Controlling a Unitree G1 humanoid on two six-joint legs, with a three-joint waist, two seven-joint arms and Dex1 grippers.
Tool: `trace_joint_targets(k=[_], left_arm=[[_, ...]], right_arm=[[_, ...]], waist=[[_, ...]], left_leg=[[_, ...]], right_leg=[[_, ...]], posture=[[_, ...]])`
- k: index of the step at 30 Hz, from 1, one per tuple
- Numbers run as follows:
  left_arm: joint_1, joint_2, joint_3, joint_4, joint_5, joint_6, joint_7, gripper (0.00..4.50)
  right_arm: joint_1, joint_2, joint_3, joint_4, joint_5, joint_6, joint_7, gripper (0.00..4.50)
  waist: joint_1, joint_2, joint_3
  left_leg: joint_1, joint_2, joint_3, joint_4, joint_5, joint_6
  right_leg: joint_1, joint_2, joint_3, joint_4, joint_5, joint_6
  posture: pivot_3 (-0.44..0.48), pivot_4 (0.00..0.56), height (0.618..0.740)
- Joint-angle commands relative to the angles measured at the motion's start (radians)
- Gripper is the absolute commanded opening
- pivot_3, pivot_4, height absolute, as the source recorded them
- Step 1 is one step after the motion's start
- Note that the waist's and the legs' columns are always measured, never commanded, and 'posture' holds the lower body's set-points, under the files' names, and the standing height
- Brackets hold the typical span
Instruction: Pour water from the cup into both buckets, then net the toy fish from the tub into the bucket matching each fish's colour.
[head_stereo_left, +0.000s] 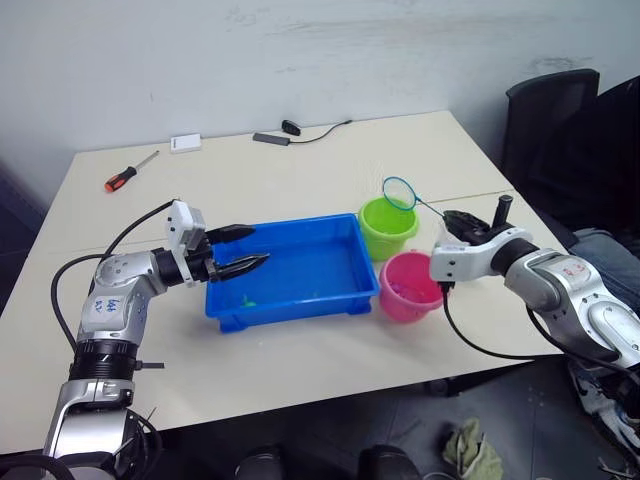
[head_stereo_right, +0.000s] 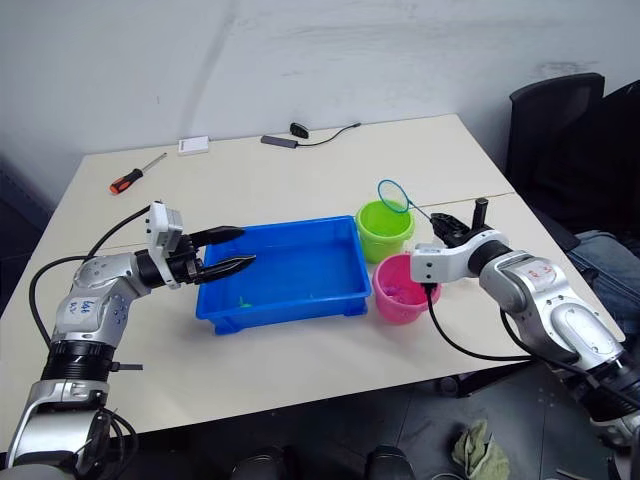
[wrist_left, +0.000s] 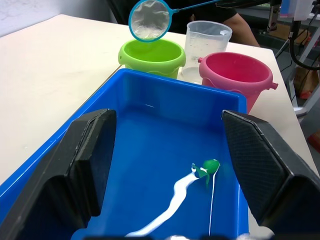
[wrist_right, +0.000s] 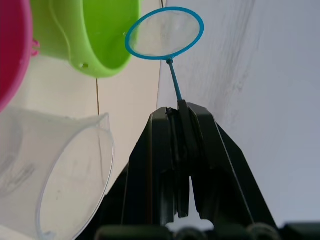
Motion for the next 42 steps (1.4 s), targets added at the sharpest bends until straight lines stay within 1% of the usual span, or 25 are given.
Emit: trace_joint_targets(k=[1,4,5,7,11,13,16,21,27,31,36,41,42], left_arm=[[0.028,0.017,0.031,-0.059,-0.014,-0.003,0.004,3.67],[0.06,0.028,0.048,-0.092,-0.023,0.007,0.011,3.67],[0.073,0.033,0.055,-0.104,-0.025,0.009,0.015,3.67],[0.105,0.042,0.073,-0.135,-0.031,0.017,0.026,3.67],[0.182,0.066,0.109,-0.21,-0.05,0.052,0.043,3.67],[0.225,0.073,0.128,-0.252,-0.061,0.068,0.054,3.67],[0.278,0.072,0.154,-0.312,-0.075,0.086,0.085,3.67],[0.357,0.066,0.185,-0.406,-0.099,0.115,0.131,3.67],[0.405,0.064,0.202,-0.471,-0.118,0.137,0.167,3.67],[0.421,0.064,0.208,-0.497,-0.128,0.149,0.186,3.67],[0.45,0.066,0.227,-0.52,-0.137,0.156,0.201,3.67],[0.465,0.074,0.237,-0.53,-0.144,0.159,0.207,3.67],[0.467,0.075,0.239,-0.533,-0.145,0.16,0.209,3.67]], right_arm=[[-0.065,0.085,-0.15,-0.063,0.265,-0.027,0.128,0.0],[-0.12,0.112,-0.181,-0.043,0.414,-0.018,0.279,0.0],[-0.146,0.119,-0.176,-0.022,0.468,-0.01,0.347,0.0],[-0.192,0.123,-0.145,0.032,0.522,-0.037,0.46,0.0],[-0.254,0.143,-0.071,0.129,0.554,-0.089,0.636,0.0],[-0.277,0.154,-0.035,0.175,0.542,-0.125,0.693,0.0],[-0.326,0.186,0.019,0.263,0.501,-0.182,0.748,0.0],[-0.373,0.217,0.07,0.34,0.47,-0.258,0.829,0.0],[-0.426,0.253,0.113,0.438,0.416,-0.356,0.879,0.0],[-0.427,0.274,0.13,0.461,0.418,-0.383,0.928,0.0],[-0.405,0.321,0.094,0.413,0.5,-0.235,0.985,0.0],[-0.397,0.359,0.067,0.389,0.542,-0.074,0.986,0.0],[-0.398,0.372,0.053,0.385,0.562,-0.011,0.981,0.0]], waist=[[-0.002,0.0,0.0],[0.0,0.0,0.0],[-0.001,0.0,0.0],[-0.002,-0.001,0.0],[-0.002,0.0,0.0],[-0.002,0.0,0.0],[-0.003,0.001,0.0],[-0.003,0.001,0.0],[-0.002,0.001,0.0],[-0.003,0.002,-0.001],[-0.004,0.002,-0.001],[-0.003,0.002,-0.001],[-0.003,0.002,-0.001]], left_leg=[[0.0,0.0,0.0,0.0,0.0,0.0],[0.0,0.0,0.0,0.001,0.001,0.0],[0.0,0.0,0.0,0.001,0.001,0.0],[0.0,0.002,0.0,0.0,0.0,0.001],[0.001,0.002,-0.001,0.001,-0.001,0.002],[0.001,0.002,-0.001,0.0,-0.001,0.002],[0.001,0.002,0.0,0.001,-0.001,0.002],[0.002,0.004,-0.001,0.002,-0.001,0.002],[0.003,0.005,-0.001,0.002,-0.001,0.002],[0.003,0.005,-0.001,0.002,-0.001,0.002],[0.006,0.006,-0.001,0.001,-0.002,0.002],[0.006,0.007,-0.001,0.001,-0.004,0.003],[0.006,0.007,-0.001,0.002,-0.004,0.003]], right_leg=[[0.002,0.0,0.0,0.001,0.0,0.0],[0.002,0.001,0.001,0.003,0.0,0.0],[0.002,0.001,0.001,0.003,0.0,0.0],[0.003,0.001,0.001,0.002,0.0,0.0],[0.001,0.001,0.0,0.002,0.0,0.0],[0.002,0.0,0.0,0.003,0.0,0.0],[0.002,0.0,0.001,0.004,0.0,0.0],[0.0,0.0,0.001,0.005,0.0,0.0],[0.001,0.0,0.001,0.004,0.0,-0.001],[0.001,0.0,0.001,0.004,0.0,-0.001],[0.002,0.0,0.002,0.005,0.0,-0.001],[0.002,-0.001,0.003,0.005,0.0,-0.002],[0.002,-0.001,0.003,0.006,0.0,-0.003]], posture=[[0.0,0.15,0.733],[0.0,0.15,0.733],[0.0,0.15,0.733],[0.0,0.15,0.733],[0.0,0.15,0.733],[0.0,0.15,0.733],[0.0,0.15,0.733],[0.0,0.15,0.733],[0.0,0.15,0.733],[0.0,0.15,0.733],[0.0,0.15,0.733],[0.0,0.15,0.733],[0.0,0.15,0.733]])
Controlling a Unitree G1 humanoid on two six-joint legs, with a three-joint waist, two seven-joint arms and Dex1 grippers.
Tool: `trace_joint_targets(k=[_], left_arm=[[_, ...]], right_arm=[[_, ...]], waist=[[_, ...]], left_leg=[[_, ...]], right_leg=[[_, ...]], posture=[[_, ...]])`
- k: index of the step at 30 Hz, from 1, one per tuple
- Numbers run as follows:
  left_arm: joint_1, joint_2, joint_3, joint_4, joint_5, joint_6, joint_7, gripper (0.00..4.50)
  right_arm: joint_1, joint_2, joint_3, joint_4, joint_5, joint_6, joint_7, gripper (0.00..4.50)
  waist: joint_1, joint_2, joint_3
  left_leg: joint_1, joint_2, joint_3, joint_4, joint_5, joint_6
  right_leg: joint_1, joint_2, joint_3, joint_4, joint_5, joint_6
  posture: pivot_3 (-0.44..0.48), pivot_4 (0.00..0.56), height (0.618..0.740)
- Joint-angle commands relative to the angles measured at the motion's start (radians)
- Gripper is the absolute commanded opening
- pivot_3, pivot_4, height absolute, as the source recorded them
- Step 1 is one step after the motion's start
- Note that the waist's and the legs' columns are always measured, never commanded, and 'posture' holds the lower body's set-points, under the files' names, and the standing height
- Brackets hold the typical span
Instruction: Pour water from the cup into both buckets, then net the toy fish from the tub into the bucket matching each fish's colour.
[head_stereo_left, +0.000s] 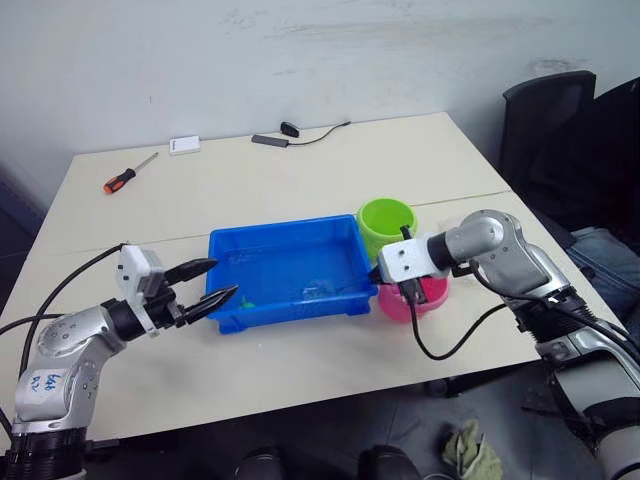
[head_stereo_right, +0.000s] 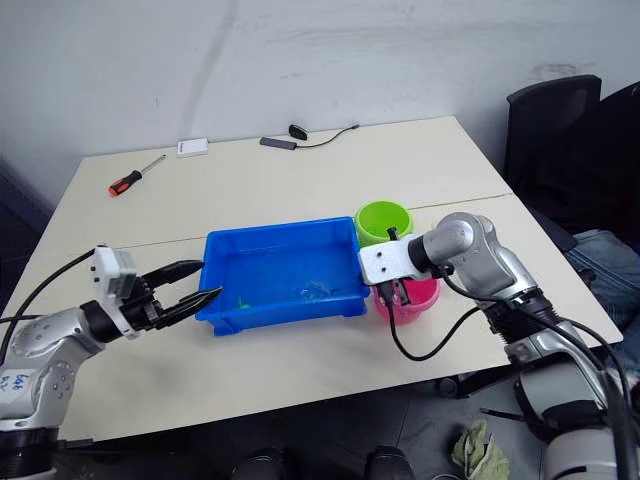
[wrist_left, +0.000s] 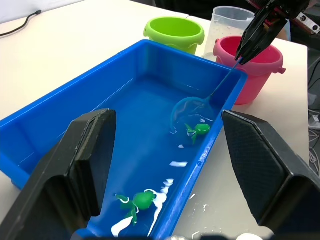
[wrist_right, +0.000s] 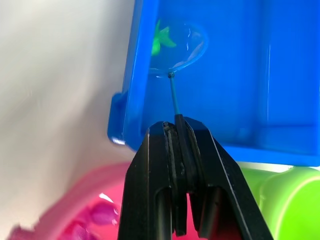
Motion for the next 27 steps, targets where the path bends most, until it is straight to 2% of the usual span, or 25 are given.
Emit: trace_joint_targets(k=[1,5,18,27], left_arm=[[0.001,0.017,0.038,-0.034,-0.026,-0.001,0.004,3.67],[-0.003,0.022,0.041,-0.027,-0.026,-0.003,0.003,3.67],[-0.078,0.029,0.012,0.034,-0.007,-0.014,-0.027,3.67],[-0.2,0.005,-0.068,0.14,0.019,-0.058,-0.079,3.67]], right_arm=[[-0.003,0.025,-0.052,-0.043,0.06,0.155,0.003,0.0],[-0.021,0.045,-0.074,-0.055,0.095,0.311,0.003,0.0],[-0.07,0.024,-0.154,-0.024,0.148,0.503,-0.036,0.0],[0.068,-0.05,-0.335,-0.252,0.263,0.72,-0.146,0.0]], waist=[[0.0,0.0,0.0],[0.0,0.0,0.0],[0.0,0.001,0.0],[0.002,0.0,-0.001]], left_leg=[[0.0,0.0,0.0,0.0,0.0,0.0],[0.0,0.0,0.0,0.0,0.0,0.0],[0.0,0.0,0.0,0.0,-0.002,0.001],[0.0,-0.001,0.001,0.0,-0.003,0.0]], right_leg=[[0.0,0.0,0.0,0.0,0.0,0.0],[-0.001,-0.001,0.001,0.001,0.0,-0.002],[-0.001,0.0,0.0,0.0,0.0,-0.003],[0.0,0.0,0.0,-0.001,0.0,-0.003]], posture=[[0.0,0.15,0.733],[0.0,0.15,0.733],[0.0,0.15,0.733],[0.0,0.15,0.733]])
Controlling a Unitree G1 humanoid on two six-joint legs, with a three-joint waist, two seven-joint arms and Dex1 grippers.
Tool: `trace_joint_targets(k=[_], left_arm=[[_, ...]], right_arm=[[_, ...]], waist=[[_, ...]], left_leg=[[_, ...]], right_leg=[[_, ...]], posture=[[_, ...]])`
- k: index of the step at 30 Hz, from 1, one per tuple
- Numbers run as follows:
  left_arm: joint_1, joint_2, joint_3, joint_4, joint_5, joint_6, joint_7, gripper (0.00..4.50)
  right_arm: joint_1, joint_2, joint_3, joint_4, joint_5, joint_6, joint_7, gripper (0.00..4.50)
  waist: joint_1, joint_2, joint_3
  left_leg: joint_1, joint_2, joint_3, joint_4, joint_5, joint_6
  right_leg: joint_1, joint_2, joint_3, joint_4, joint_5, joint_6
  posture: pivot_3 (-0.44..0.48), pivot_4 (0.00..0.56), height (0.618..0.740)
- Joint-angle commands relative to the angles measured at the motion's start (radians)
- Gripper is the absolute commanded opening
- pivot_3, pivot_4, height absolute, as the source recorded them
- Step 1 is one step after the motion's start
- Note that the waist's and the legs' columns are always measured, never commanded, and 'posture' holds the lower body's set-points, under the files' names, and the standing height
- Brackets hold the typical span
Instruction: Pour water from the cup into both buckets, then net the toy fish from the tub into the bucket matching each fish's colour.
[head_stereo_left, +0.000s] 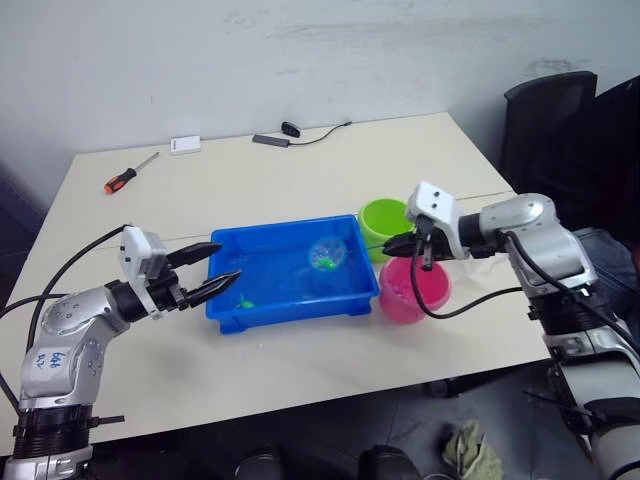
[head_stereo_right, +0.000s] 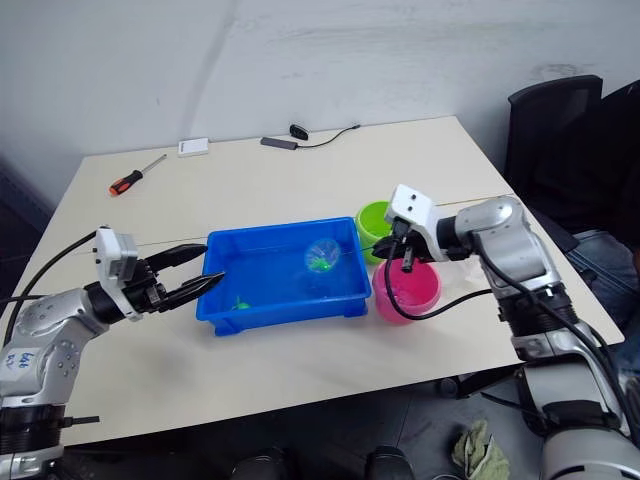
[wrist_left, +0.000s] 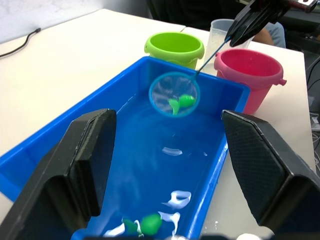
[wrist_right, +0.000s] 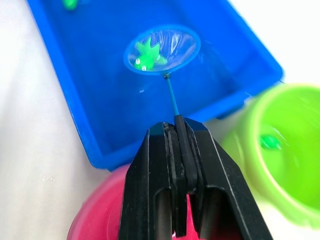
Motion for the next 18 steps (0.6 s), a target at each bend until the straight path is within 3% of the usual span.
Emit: trace_joint_targets(k=[1,5,11,18], left_arm=[[-0.05,-0.003,-0.019,0.037,0.011,-0.037,-0.028,3.67],[-0.122,-0.012,-0.055,0.107,0.026,-0.064,-0.059,3.67],[-0.215,-0.029,-0.088,0.213,0.051,-0.107,-0.095,3.67],[-0.272,-0.043,-0.115,0.291,0.073,-0.139,-0.135,3.67]], right_arm=[[0.035,-0.022,-0.102,-0.129,0.068,0.1,-0.062,0.0],[0.092,-0.041,-0.218,-0.242,0.116,0.204,-0.158,0.0],[0.116,-0.049,-0.314,-0.245,0.106,0.223,-0.327,0.0],[0.174,-0.109,-0.208,-0.254,-0.061,-0.009,-0.455,0.0]], waist=[[-0.001,0.0,0.0],[0.0,0.001,-0.001],[0.001,0.001,-0.001],[-0.001,0.002,-0.001]], left_leg=[[0.0,0.0,0.0,0.0,0.0,0.0],[-0.005,-0.002,0.001,0.002,0.001,0.0],[-0.005,-0.002,0.0,0.004,0.0,0.0],[-0.006,-0.003,0.002,0.004,0.001,0.0]], right_leg=[[0.0,0.0,0.0,0.0,0.0,0.0],[0.0,0.002,-0.001,0.001,0.0,0.001],[-0.001,0.002,-0.003,-0.001,0.0,0.001],[-0.001,0.003,-0.003,0.001,0.001,0.002]], posture=[[0.0,0.15,0.733],[0.0,0.15,0.733],[0.0,0.15,0.733],[0.0,0.15,0.733]])
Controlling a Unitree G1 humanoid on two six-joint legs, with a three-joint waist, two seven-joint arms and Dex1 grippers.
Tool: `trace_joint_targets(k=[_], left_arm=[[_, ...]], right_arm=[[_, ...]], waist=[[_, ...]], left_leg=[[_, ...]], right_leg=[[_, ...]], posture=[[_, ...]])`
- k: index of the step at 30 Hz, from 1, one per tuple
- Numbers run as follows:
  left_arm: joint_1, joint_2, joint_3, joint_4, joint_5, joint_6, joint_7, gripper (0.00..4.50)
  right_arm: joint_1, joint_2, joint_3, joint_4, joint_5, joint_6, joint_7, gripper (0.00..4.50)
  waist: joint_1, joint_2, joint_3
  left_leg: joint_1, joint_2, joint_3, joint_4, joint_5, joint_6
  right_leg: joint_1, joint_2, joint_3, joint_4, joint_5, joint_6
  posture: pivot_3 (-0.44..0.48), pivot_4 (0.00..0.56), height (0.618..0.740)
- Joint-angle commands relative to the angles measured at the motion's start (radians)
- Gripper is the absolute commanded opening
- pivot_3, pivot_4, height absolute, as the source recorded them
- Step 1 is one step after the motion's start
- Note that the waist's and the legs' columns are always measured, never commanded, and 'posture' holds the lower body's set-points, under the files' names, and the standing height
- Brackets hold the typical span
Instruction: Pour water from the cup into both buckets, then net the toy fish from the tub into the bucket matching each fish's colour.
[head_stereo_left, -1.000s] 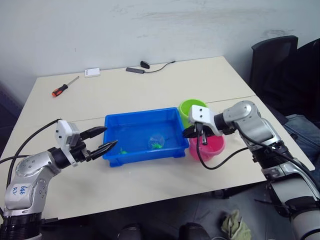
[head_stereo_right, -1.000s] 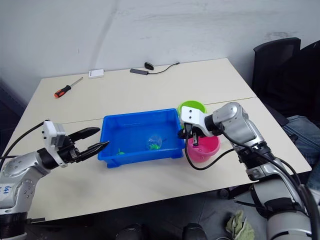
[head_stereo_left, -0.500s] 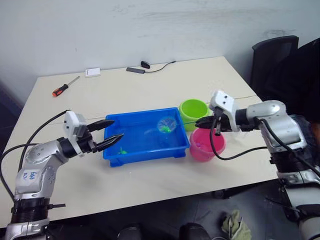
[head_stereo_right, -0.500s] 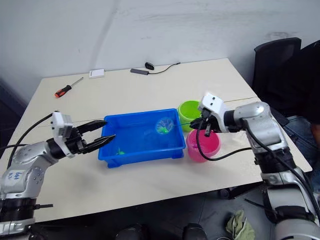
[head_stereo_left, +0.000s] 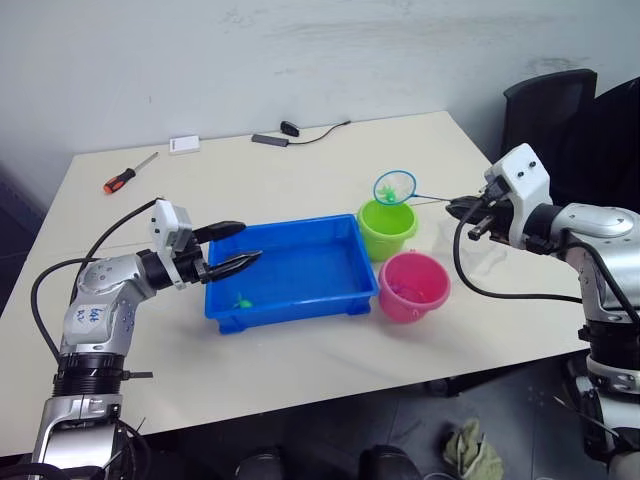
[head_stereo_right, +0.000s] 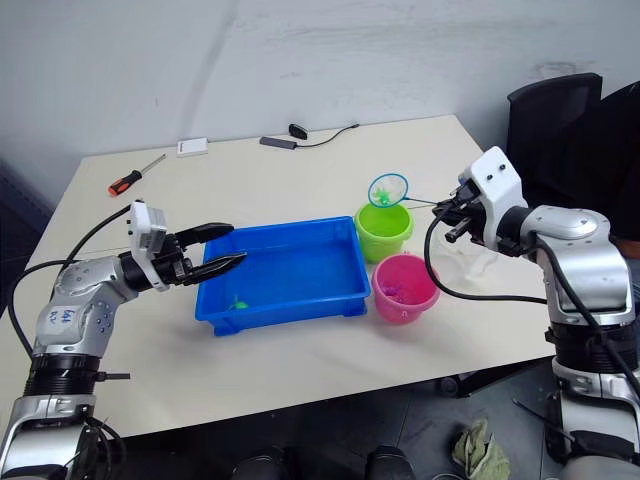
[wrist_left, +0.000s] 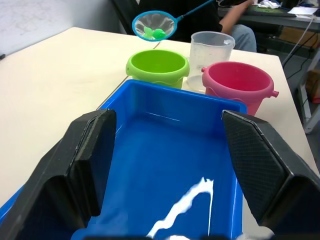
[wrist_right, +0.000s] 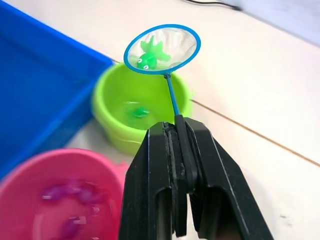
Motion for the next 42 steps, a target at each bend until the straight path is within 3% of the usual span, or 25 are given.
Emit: trace_joint_targets(k=[1,7,14,19,30,42], left_arm=[[-0.038,0.002,-0.003,0.023,0.008,-0.027,-0.028,3.67],[-0.083,-0.012,-0.021,0.075,0.023,-0.043,-0.054,3.67],[-0.098,-0.015,-0.028,0.092,0.028,-0.048,-0.07,3.67],[-0.096,-0.013,-0.029,0.089,0.028,-0.046,-0.072,3.67],[-0.089,-0.017,-0.027,0.08,0.026,-0.043,-0.068,3.67],[-0.075,-0.028,-0.025,0.069,0.023,-0.046,-0.06,3.67]], right_arm=[[0.032,-0.059,0.071,-0.05,-0.12,-0.191,-0.052,0.0],[0.105,-0.11,0.177,-0.074,-0.33,-0.458,-0.164,0.0],[0.155,-0.166,0.27,-0.022,-0.632,-0.67,-0.345,0.0],[0.163,-0.184,0.298,0.003,-0.752,-0.785,-0.42,0.0],[0.198,-0.213,0.302,0.005,-0.98,-0.95,-0.531,0.0],[0.223,-0.21,0.274,0.004,-1.089,-0.981,-0.596,0.0]], waist=[[0.001,0.0,0.0],[0.001,0.0,0.0],[0.0,0.0,0.0],[0.0,0.0,0.0],[0.001,-0.001,0.0],[0.0,-0.001,0.0]], left_leg=[[0.0,0.0,0.0,0.0,0.0,0.0],[0.0,0.0,0.001,0.001,0.001,-0.001],[0.0,0.0,0.001,0.005,0.001,-0.001],[0.0,0.0,0.001,0.006,0.001,-0.002],[0.0,0.0,0.002,0.007,0.001,-0.002],[0.0,0.0,0.003,0.008,0.002,-0.003]], right_leg=[[0.0,0.0,0.0,0.0,0.0,0.0],[0.0,0.001,0.0,-0.001,0.0,0.003],[0.0,0.001,0.0,0.0,0.001,0.005],[0.0,0.001,0.0,0.0,0.001,0.005],[0.0,0.002,0.001,0.0,0.0,0.006],[0.001,0.003,0.004,0.001,-0.001,0.008]], posture=[[0.0,0.15,0.733],[0.0,0.15,0.733],[0.0,0.15,0.733],[0.0,0.15,0.733],[0.0,0.15,0.733],[0.0,0.15,0.733]])
